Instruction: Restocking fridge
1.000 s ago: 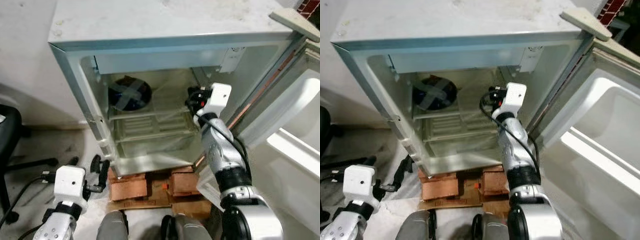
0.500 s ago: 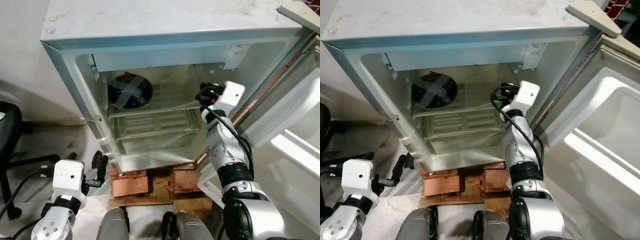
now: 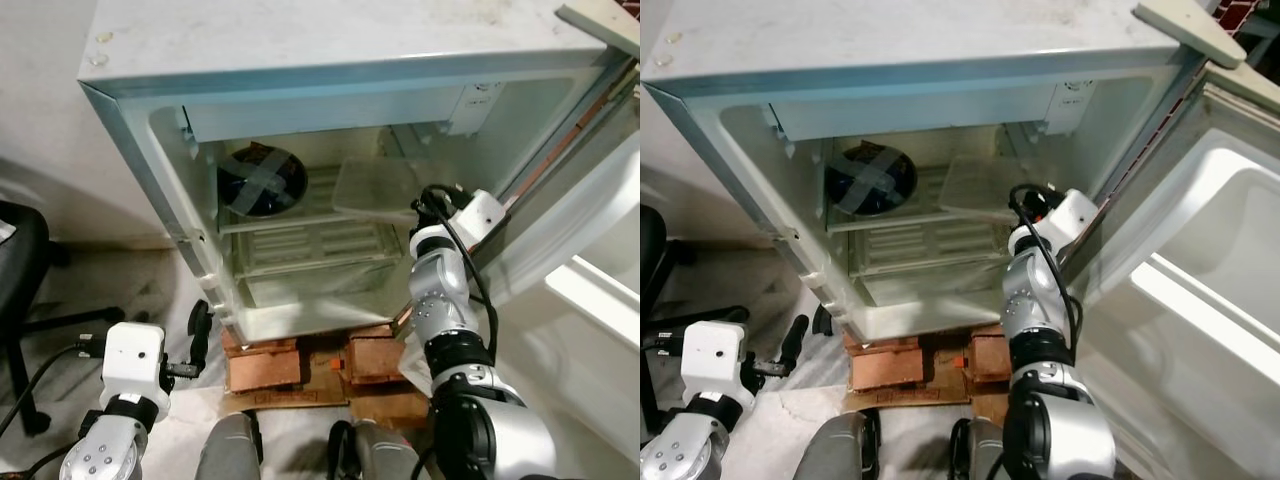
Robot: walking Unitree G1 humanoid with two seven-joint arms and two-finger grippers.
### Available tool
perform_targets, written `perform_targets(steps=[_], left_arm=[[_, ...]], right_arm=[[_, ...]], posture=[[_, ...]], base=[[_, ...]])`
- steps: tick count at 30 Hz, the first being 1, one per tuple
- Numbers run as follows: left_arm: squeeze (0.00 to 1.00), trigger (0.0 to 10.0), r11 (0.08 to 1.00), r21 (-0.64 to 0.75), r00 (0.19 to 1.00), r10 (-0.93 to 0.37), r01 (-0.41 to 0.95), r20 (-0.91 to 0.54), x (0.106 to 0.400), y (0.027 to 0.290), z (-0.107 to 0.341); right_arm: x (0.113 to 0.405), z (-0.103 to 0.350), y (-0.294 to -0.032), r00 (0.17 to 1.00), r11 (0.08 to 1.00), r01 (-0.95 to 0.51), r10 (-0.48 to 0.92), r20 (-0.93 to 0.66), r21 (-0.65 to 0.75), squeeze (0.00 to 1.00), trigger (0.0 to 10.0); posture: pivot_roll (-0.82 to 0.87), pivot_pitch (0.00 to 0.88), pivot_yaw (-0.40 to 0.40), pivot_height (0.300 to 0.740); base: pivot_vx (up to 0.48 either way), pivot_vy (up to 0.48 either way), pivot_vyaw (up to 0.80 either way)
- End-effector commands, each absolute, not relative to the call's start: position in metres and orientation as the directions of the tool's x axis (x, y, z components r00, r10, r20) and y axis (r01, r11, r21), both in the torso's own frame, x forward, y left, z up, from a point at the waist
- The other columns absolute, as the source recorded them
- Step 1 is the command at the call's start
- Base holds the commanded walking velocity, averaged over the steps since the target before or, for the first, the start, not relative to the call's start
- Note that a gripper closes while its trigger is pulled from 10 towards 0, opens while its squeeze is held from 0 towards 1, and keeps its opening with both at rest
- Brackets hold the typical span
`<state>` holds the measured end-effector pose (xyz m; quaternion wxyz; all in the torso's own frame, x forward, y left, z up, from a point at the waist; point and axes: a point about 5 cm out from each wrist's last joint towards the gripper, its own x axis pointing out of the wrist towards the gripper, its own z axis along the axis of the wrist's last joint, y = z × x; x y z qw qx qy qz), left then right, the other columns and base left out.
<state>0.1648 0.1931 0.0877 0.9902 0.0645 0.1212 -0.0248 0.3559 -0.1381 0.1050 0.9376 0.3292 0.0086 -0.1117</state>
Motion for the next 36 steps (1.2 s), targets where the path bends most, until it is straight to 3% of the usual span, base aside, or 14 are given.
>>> perform_targets(steps=[1, 14, 31, 32, 33, 36], left_arm=[[0.00, 10.0, 0.991, 0.126, 0.967, -0.014, 0.047, -0.253, 0.161, 0.195, 0.089], [0.00, 10.0, 0.994, 0.111, 0.961, 0.026, 0.005, -0.276, 0.147, 0.192, 0.092], [0.00, 10.0, 0.994, 0.103, 0.955, 0.062, -0.033, -0.289, 0.139, 0.190, 0.093], [0.00, 10.0, 0.994, 0.102, 0.955, 0.066, -0.038, -0.289, 0.139, 0.189, 0.093], [0.00, 10.0, 0.994, 0.101, 0.955, 0.068, -0.041, -0.288, 0.139, 0.189, 0.093], [0.00, 10.0, 0.994, 0.100, 0.956, 0.072, -0.045, -0.286, 0.140, 0.189, 0.093]], right_arm=[[0.350, 0.086, -0.132, 0.958, 0.712, 0.286, -0.202, -0.203, 0.641, 0.00, 10.0], [0.364, 0.097, -0.106, 0.963, 0.595, 0.262, -0.112, -0.244, 0.760, 0.00, 10.0], [0.383, 0.139, -0.057, 0.985, 0.330, 0.116, 0.081, -0.150, 0.937, 0.00, 10.0], [0.384, 0.142, -0.053, 0.986, 0.300, 0.087, 0.107, -0.124, 0.950, 0.94, 10.0], [0.384, 0.143, -0.050, 0.987, 0.283, 0.070, 0.121, -0.108, 0.957, 1.00, 10.0], [0.383, 0.145, -0.046, 0.986, 0.246, 0.027, 0.153, -0.066, 0.969, 1.00, 10.0]], posture=[[0.23, 0.243, -0.047, 0.740], [0.26, 0.299, -0.087, 0.740], [0.26, 0.331, -0.126, 0.740], [0.26, 0.329, -0.128, 0.740], [0.26, 0.328, -0.129, 0.740], [0.26, 0.325, -0.130, 0.740]], base=[[0.000, 0.000, 0.00], [0.000, 0.000, 0.00], [0.000, 0.000, 0.00], [0.000, 0.000, 0.00], [0.000, 0.000, 0.00], [0.000, 0.000, 0.00]])
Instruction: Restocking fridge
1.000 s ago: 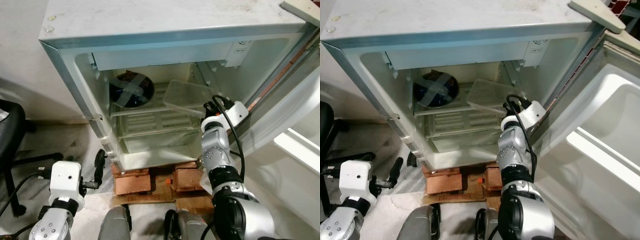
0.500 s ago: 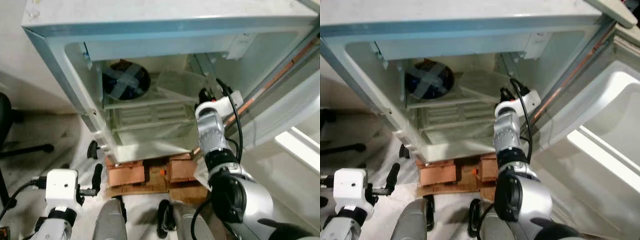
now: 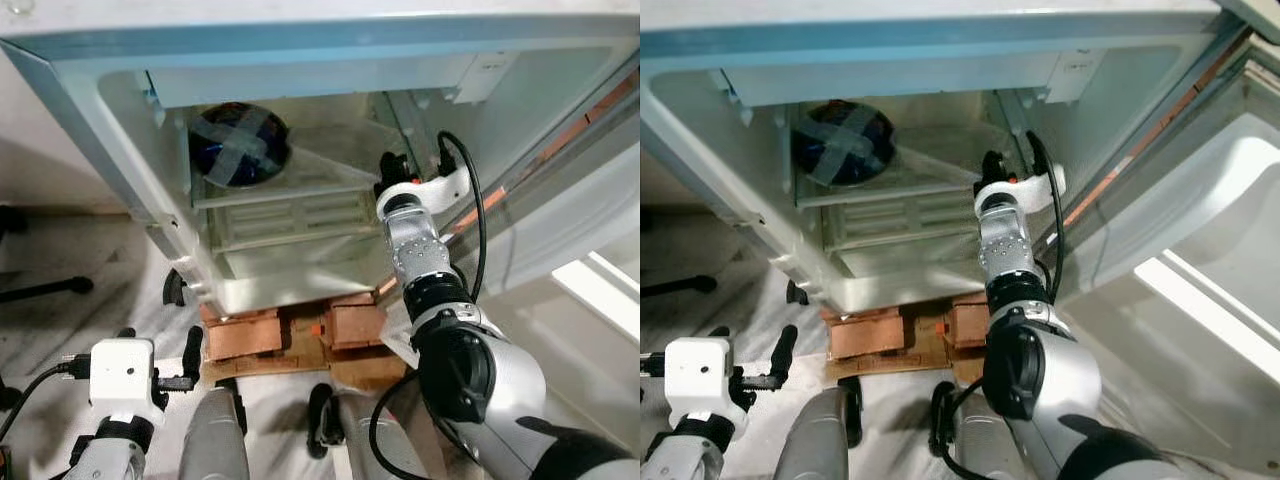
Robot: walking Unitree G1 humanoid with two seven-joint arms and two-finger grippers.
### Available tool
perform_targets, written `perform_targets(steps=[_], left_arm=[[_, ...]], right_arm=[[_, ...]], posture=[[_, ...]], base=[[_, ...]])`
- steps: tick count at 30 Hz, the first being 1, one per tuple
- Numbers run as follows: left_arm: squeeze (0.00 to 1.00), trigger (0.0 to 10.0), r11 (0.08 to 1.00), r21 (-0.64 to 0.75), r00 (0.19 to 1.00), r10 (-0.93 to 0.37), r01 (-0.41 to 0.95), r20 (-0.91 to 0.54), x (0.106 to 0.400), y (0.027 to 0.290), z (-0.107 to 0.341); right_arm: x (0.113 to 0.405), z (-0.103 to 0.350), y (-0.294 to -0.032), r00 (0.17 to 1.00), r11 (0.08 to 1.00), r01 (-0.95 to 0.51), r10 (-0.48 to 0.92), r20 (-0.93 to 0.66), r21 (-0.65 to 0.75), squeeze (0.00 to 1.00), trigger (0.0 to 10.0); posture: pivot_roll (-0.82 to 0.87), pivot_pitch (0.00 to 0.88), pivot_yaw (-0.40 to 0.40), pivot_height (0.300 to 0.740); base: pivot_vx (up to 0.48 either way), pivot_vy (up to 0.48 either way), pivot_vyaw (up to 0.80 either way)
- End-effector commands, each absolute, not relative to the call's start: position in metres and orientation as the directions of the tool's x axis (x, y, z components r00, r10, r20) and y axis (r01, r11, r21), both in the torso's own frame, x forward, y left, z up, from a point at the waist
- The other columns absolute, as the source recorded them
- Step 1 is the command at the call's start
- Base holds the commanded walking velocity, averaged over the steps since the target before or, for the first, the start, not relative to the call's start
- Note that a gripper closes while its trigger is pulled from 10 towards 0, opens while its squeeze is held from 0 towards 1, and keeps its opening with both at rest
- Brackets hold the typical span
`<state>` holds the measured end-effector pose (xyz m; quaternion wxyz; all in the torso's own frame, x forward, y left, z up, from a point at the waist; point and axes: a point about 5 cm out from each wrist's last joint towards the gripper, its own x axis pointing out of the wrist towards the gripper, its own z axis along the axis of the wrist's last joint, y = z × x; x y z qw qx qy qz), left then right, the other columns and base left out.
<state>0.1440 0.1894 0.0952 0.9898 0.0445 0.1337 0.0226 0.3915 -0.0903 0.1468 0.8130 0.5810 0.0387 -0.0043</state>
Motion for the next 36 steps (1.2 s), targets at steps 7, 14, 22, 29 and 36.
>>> perform_targets(steps=[7, 14, 22, 29, 36], left_arm=[[0.00, 10.0, 0.994, 0.097, 0.963, 0.073, -0.049, -0.260, 0.148, 0.189, 0.093], [0.00, 10.0, 0.994, 0.098, 0.966, 0.070, -0.047, -0.248, 0.157, 0.190, 0.092], [0.00, 10.0, 0.994, 0.099, 0.975, 0.060, -0.040, -0.215, 0.177, 0.191, 0.089], [0.00, 10.0, 0.995, 0.098, 0.977, 0.053, -0.034, -0.205, 0.186, 0.189, 0.087], [0.00, 10.0, 0.995, 0.097, 0.984, 0.025, -0.008, -0.174, 0.205, 0.186, 0.085]], right_arm=[[0.382, 0.145, -0.050, 0.975, 0.286, -0.089, 0.219, 0.025, 0.954, 1.00, 10.0], [0.384, 0.144, -0.069, 0.979, 0.449, -0.137, 0.198, 0.052, 0.883, 1.00, 10.0], [0.381, 0.142, -0.111, 0.976, 0.590, -0.199, 0.190, 0.105, 0.783, 1.00, 10.0], [0.374, 0.137, -0.118, 0.967, 0.634, -0.237, 0.230, 0.113, 0.736, 1.00, 10.0], [0.354, 0.121, -0.133, 0.951, 0.719, -0.277, 0.298, 0.077, 0.637, 1.00, 10.0]], posture=[[0.25, 0.308, -0.128, 0.740], [0.23, 0.286, -0.126, 0.740], [0.19, 0.220, -0.119, 0.740], [0.17, 0.192, -0.116, 0.740], [0.15, 0.152, -0.101, 0.740]], base=[[0.000, 0.000, 0.00], [0.000, 0.000, 0.00], [0.000, 0.000, 0.00], [0.000, 0.000, 0.00], [0.000, 0.000, 0.00]])
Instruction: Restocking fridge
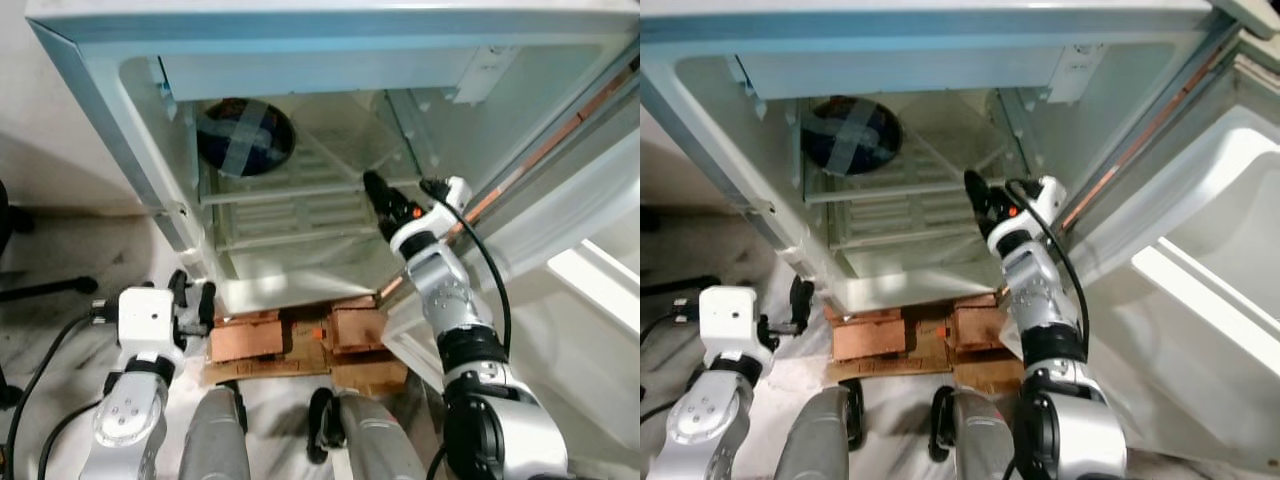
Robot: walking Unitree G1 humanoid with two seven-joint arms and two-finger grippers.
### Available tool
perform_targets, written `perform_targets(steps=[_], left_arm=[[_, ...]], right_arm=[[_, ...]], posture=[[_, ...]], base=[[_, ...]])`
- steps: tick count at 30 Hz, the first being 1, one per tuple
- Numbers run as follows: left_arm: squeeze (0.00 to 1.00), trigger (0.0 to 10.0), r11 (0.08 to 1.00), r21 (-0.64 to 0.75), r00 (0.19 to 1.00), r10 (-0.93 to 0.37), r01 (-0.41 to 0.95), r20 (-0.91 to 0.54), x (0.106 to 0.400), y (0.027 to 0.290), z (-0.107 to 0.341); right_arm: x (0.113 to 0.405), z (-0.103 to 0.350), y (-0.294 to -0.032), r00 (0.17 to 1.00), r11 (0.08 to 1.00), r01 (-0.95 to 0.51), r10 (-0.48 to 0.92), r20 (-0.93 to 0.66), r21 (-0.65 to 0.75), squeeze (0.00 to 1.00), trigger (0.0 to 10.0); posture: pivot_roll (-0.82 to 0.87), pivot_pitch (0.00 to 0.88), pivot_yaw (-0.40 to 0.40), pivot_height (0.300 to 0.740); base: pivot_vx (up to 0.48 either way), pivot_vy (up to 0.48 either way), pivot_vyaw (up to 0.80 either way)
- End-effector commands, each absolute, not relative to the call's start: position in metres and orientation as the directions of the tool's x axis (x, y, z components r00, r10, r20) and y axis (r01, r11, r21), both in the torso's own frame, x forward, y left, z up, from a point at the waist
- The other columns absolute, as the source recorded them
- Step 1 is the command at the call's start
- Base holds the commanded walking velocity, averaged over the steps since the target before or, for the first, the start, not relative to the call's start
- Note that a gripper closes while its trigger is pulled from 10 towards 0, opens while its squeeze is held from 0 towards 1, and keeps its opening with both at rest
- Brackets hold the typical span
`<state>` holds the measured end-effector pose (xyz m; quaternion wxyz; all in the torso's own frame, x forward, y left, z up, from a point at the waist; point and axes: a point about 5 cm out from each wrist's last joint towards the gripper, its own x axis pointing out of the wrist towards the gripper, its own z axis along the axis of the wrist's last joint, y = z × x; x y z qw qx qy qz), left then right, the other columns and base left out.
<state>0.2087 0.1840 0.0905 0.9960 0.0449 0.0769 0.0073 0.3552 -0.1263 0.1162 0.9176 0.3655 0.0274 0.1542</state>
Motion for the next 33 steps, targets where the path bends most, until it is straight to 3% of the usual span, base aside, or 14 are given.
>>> perform_targets(steps=[1, 4, 11, 12, 23, 25, 33], left_arm=[[0.00, 10.0, 0.995, 0.098, 0.985, 0.025, -0.008, -0.172, 0.206, 0.186, 0.085], [0.00, 10.0, 0.995, 0.103, 0.986, 0.024, -0.007, -0.165, 0.207, 0.188, 0.085], [0.00, 10.0, 0.995, 0.097, 0.990, 0.012, 0.001, -0.137, 0.219, 0.184, 0.081], [0.00, 10.0, 0.996, 0.091, 0.991, 0.012, 0.000, -0.130, 0.224, 0.181, 0.081], [0.00, 10.0, 0.996, 0.089, 0.993, -0.022, 0.033, -0.119, 0.233, 0.174, 0.076], [0.00, 10.0, 0.993, 0.101, 0.992, -0.040, 0.053, -0.124, 0.238, 0.171, 0.072], [0.00, 10.0, 0.991, 0.108, 0.991, -0.070, 0.082, -0.118, 0.251, 0.163, 0.069]], right_arm=[[0.353, 0.121, -0.133, 0.951, 0.729, -0.283, 0.300, 0.081, 0.623, 1.00, 10.0], [0.346, 0.120, -0.131, 0.942, 0.763, -0.315, 0.326, 0.085, 0.565, 1.00, 10.0], [0.310, 0.113, -0.116, 0.861, 0.722, -0.468, 0.501, 0.081, 0.510, 1.00, 10.0], [0.302, 0.113, -0.115, 0.847, 0.715, -0.490, 0.525, 0.081, 0.498, 0.00, 10.0], [0.280, 0.104, -0.130, 0.890, 0.793, -0.426, 0.454, 0.043, 0.436, 0.00, 10.0], [0.268, 0.090, -0.132, 0.897, 0.814, -0.389, 0.441, -0.022, 0.431, 0.00, 10.0], [0.263, 0.078, -0.116, 0.891, 0.796, -0.370, 0.451, -0.062, 0.479, 0.00, 10.0]], posture=[[0.15, 0.149, -0.098, 0.740], [0.14, 0.135, -0.093, 0.740], [0.11, 0.077, -0.100, 0.740], [0.10, 0.064, -0.101, 0.740], [0.08, 0.001, -0.080, 0.740], [0.08, 0.000, -0.075, 0.740], [0.06, 0.000, -0.050, 0.740]], base=[[0.000, 0.000, 0.00], [0.000, 0.000, 0.00], [0.000, 0.000, 0.00], [0.000, 0.000, 0.00], [0.000, 0.000, 0.00], [0.000, 0.000, 0.00], [0.000, 0.000, 0.00]])
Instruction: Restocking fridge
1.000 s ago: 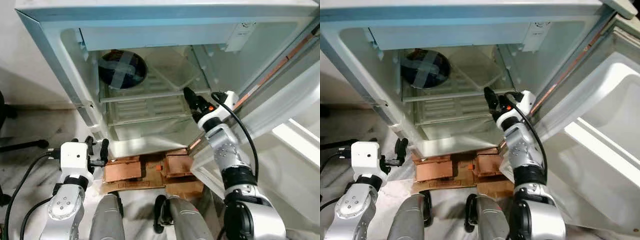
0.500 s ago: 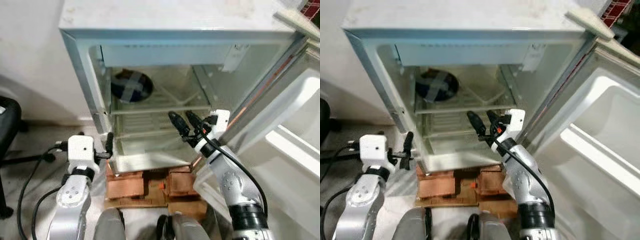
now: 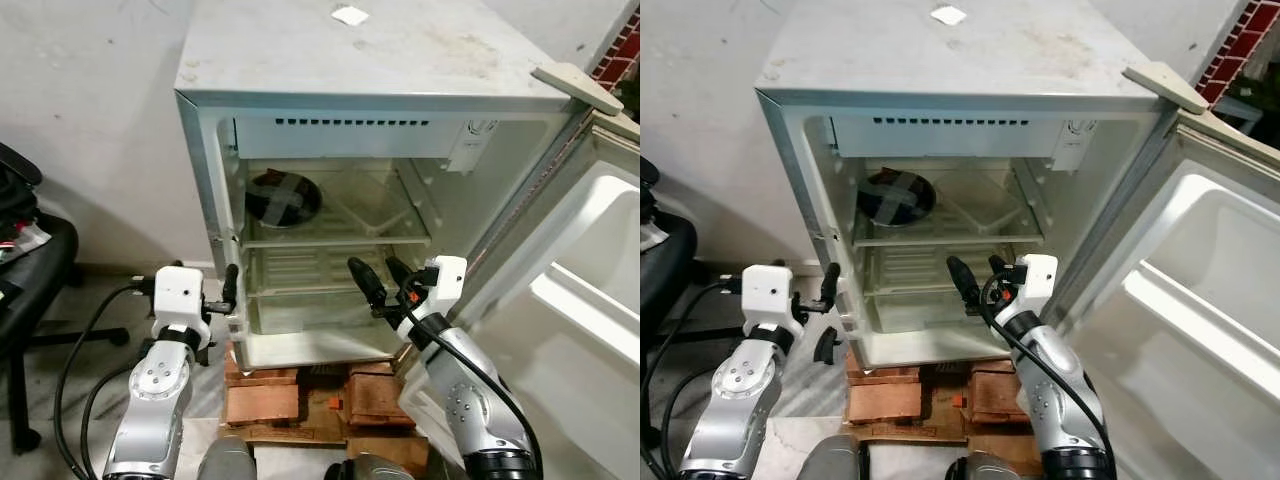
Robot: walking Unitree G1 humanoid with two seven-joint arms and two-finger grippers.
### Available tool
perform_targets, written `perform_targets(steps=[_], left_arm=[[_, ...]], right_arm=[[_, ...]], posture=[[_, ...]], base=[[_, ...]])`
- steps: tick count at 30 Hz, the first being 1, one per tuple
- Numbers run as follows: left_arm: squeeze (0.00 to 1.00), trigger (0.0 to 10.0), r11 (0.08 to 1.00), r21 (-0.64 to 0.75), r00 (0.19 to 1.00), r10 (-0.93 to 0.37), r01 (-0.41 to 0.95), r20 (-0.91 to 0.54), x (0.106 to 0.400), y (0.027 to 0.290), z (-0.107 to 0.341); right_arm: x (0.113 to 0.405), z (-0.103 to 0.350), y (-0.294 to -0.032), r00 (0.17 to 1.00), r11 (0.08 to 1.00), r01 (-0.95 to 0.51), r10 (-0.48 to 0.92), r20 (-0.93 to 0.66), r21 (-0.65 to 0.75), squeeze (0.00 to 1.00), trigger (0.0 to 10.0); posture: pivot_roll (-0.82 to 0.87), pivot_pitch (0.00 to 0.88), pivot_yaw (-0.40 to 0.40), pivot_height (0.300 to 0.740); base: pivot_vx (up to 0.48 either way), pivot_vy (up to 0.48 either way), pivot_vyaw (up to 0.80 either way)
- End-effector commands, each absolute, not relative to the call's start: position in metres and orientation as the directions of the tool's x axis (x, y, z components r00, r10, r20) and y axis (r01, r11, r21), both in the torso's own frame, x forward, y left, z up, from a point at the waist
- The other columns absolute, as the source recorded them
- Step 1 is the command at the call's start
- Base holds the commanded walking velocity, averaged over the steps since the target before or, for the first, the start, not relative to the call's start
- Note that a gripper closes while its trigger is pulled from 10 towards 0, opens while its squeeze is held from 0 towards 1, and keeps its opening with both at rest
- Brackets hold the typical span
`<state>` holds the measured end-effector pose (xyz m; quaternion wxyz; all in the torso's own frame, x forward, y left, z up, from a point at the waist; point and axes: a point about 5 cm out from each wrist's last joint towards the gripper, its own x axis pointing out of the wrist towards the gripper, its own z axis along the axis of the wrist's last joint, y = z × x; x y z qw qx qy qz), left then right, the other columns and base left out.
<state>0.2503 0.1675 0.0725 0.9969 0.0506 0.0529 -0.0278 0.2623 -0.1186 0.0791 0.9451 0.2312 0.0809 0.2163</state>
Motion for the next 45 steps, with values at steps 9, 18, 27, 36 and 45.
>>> perform_targets(steps=[9, 18, 27, 36, 45], left_arm=[[0.00, 10.0, 0.990, 0.105, 0.989, -0.086, 0.098, -0.120, 0.254, 0.158, 0.064], [0.00, 10.0, 0.988, 0.135, 0.993, -0.062, 0.075, -0.096, 0.262, 0.170, 0.072], [0.00, 10.0, 0.982, 0.170, 0.993, -0.067, 0.083, -0.097, 0.257, 0.176, 0.075], [0.00, 10.0, 0.981, 0.159, 0.987, -0.088, 0.109, -0.132, 0.257, 0.170, 0.065], [0.00, 10.0, 0.975, 0.155, 0.981, -0.142, 0.162, -0.131, 0.266, 0.159, 0.063]], right_arm=[[0.264, 0.076, -0.117, 0.897, 0.807, -0.353, 0.436, -0.074, 0.473, 0.00, 10.0], [0.269, 0.084, -0.125, 0.930, 0.843, -0.305, 0.364, -0.051, 0.443, 0.00, 10.0], [0.262, 0.087, -0.136, 0.932, 0.865, -0.308, 0.358, -0.055, 0.396, 0.00, 10.0], [0.259, 0.087, -0.156, 0.947, 0.912, -0.267, 0.307, -0.089, 0.310, 0.00, 10.0], [0.242, 0.070, -0.170, 0.930, 0.930, -0.250, 0.308, -0.199, 0.269, 0.00, 10.0]], posture=[[0.05, 0.000, -0.041, 0.740], [0.04, 0.000, -0.011, 0.740], [0.02, 0.004, 0.015, 0.740], [0.01, 0.000, 0.012, 0.740], [-0.03, 0.000, 0.026, 0.740]], base=[[0.000, 0.000, 0.00], [-0.109, 0.000, 0.00], [-0.280, 0.000, 0.00], [-0.288, 0.000, 0.00], [-0.254, 0.000, 0.00]])
